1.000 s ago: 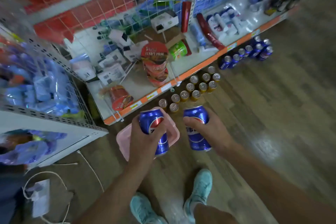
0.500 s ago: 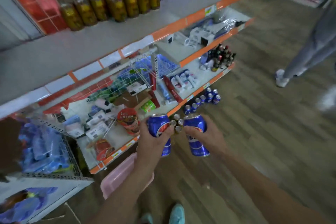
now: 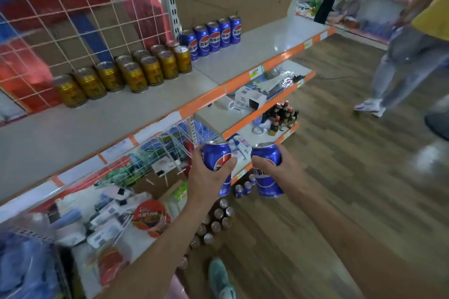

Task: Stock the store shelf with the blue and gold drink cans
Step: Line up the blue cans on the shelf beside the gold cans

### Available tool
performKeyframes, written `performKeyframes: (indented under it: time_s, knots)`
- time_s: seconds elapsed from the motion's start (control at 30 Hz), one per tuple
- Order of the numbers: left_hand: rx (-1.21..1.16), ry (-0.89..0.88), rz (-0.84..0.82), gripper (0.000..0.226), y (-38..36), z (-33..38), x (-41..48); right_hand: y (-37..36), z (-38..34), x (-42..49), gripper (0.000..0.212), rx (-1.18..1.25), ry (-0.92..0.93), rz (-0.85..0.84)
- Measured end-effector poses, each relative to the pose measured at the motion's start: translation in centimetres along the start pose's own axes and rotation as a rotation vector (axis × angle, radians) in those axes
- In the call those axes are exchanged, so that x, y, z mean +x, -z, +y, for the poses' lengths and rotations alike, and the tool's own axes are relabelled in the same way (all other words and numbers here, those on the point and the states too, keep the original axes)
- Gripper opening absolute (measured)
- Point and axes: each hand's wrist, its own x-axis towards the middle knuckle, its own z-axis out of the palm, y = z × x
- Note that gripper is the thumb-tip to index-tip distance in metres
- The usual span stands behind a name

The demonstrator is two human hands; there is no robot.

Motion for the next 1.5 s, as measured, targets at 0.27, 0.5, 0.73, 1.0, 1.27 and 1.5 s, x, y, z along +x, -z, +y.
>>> performKeyframes:
  time_s: [0.27,0.5,0.73,1.0,1.27,1.5]
  knots:
    - [-0.019,-0.015,0.035,0.055,-2.9,3.0,11.8,1.4,-4.9,12.6,0.038,-0.060,0.062,-0.047]
    - [-0.028,-0.040,0.108,0.062,-6.2,5.8,19.7,3.0,-7.3,22.9,0.060,-0.058,0.093,-0.126]
    - [-0.085,-0.026,0.227,0.055,-13.3,6.8,28.7,7.2,-9.2,34.9,0.045,-0.061,0.145,-0.247]
    - [-0.095,0.012,0.385,0.069,-19.3,8.8,36.0,11.4,-11.5,46.2,0.044,-0.088,0.160,-0.435]
    - [-0.007,-0.030,0.475,0.068,-17.2,8.7,39.9,7.3,-12.8,52.0,0.049,-0.042,0.193,-0.580]
    - [0.004,-0.159,0.457,0.063,-14.9,7.3,42.6,3.6,-13.2,54.5,0.058,-0.059,0.243,-0.659]
